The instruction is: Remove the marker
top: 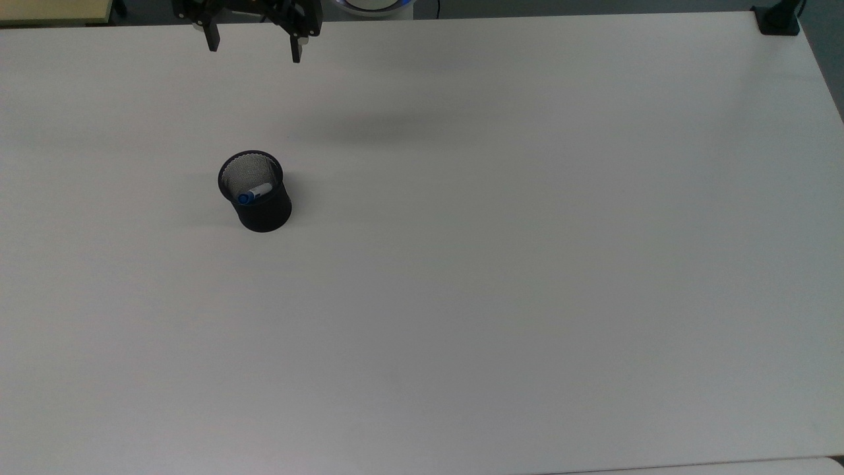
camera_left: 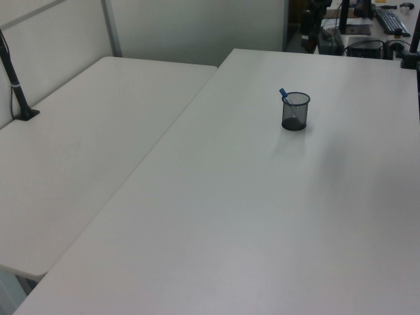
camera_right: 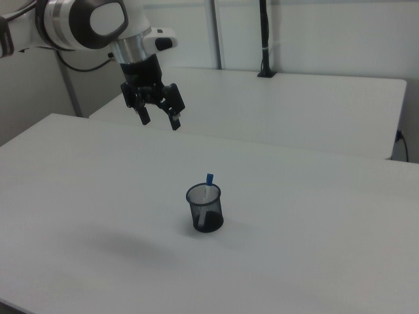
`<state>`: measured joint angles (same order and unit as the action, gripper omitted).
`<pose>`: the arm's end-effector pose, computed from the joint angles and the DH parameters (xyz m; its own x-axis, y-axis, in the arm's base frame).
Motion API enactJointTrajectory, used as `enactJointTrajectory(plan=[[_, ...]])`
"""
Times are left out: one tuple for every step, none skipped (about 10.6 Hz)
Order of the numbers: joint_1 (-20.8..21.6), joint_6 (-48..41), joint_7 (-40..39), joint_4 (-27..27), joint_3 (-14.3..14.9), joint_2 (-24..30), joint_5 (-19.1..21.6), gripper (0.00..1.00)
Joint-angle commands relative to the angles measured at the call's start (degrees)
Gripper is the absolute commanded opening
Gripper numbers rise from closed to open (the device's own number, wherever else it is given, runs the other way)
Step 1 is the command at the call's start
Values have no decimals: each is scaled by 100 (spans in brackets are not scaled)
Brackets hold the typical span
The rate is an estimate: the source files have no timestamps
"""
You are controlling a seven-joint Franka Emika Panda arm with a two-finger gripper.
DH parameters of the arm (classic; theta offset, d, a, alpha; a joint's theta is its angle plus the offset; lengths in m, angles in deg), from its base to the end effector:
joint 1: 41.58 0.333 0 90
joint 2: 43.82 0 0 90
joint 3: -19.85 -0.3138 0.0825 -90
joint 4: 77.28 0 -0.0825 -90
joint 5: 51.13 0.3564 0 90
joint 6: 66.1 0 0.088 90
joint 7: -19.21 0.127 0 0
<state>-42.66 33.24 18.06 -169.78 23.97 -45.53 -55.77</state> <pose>0.5493 -0.0585 0.5821 0.9946 -0.0570 0.0873 -0.0644 -0.9943 0.0846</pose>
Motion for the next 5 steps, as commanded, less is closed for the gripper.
enactJointTrajectory(plan=[[55,-257,-9,57,10,30,-2,100],[55,-257,17,57,1,39,-2,100],[11,-257,9,57,10,56,-2,100],[-33,-239,-113,31,36,48,-28,100],[-103,-187,-453,-22,63,13,-28,100]])
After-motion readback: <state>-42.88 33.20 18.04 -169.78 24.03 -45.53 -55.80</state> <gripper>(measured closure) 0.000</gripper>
